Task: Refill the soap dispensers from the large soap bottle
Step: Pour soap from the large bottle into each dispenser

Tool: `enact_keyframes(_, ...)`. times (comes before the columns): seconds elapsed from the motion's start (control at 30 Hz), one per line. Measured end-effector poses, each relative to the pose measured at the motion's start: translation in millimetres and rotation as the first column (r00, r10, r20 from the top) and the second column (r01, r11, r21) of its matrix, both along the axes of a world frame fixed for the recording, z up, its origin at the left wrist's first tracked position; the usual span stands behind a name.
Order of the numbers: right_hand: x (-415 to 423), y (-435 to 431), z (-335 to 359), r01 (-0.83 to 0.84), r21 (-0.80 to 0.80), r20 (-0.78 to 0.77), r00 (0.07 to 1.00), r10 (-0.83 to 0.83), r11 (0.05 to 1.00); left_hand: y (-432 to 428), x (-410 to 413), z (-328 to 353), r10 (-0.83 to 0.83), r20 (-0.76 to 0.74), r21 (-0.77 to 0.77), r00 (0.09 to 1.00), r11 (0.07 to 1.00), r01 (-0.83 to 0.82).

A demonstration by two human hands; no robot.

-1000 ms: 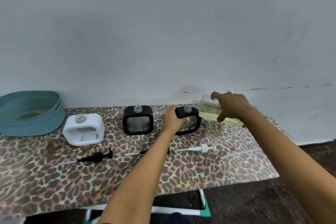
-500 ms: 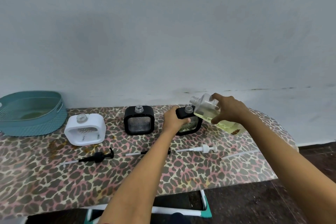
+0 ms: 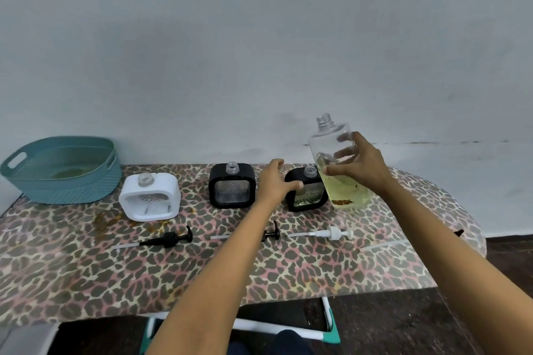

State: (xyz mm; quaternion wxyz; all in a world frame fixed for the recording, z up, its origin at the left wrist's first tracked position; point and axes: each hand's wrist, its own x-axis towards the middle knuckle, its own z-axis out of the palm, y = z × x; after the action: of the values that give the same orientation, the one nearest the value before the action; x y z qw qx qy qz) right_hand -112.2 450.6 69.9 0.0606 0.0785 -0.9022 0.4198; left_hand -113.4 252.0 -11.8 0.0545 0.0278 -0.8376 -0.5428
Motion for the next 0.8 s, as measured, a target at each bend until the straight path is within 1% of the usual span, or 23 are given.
enact_keyframes(0.13,9,-32,4,-0.035,-0.033,-0.022,0.999,0.035,0.999,-30,13,14,0.058,-0.109,0.064,0.992,0.997,-0.052)
enact_keyframes(0.23,16,-56,3,-0.066,0.023,-0.028,0.997,0.067,0.998,-59,24,23,0.114,-0.195,0.091,0.974,0.991,-0.098)
enact_keyframes(0.27,18,-63,2,-0.08,0.038,-0.02,0.996,0.081,0.996,-70,27,25,0.143,-0.217,0.084,0.966,0.988,-0.127)
enact_keyframes(0.33,21,-78,-2,-0.109,0.053,0.005,0.994,0.109,0.993,-91,30,25,0.203,-0.247,0.02,0.948,0.979,-0.205)
enact_keyframes(0.4,24,-91,-5,-0.134,0.084,0.026,0.991,0.132,0.987,-108,31,23,0.229,-0.222,-0.061,0.948,0.967,-0.248)
enact_keyframes(0.43,25,-97,-7,-0.144,0.105,0.038,0.989,0.14,0.984,-115,31,22,0.226,-0.186,-0.095,0.956,0.965,-0.246)
enact_keyframes(0.53,25,-113,-8,-0.154,0.169,0.083,0.986,0.142,0.974,-128,32,19,0.17,-0.063,-0.177,0.983,0.968,-0.179)
enact_keyframes(0.6,25,-120,-8,-0.16,0.216,0.105,0.985,0.14,0.963,-132,33,16,0.132,-0.016,-0.236,0.991,0.963,-0.132)
enact_keyframes(0.73,21,-126,-6,-0.166,0.294,0.144,0.981,0.128,0.941,-135,32,13,0.079,0.049,-0.271,0.996,0.96,-0.063)
enact_keyframes(0.8,19,-127,-6,-0.167,0.326,0.162,0.98,0.119,0.93,-135,32,11,0.065,0.056,-0.283,0.996,0.958,-0.046)
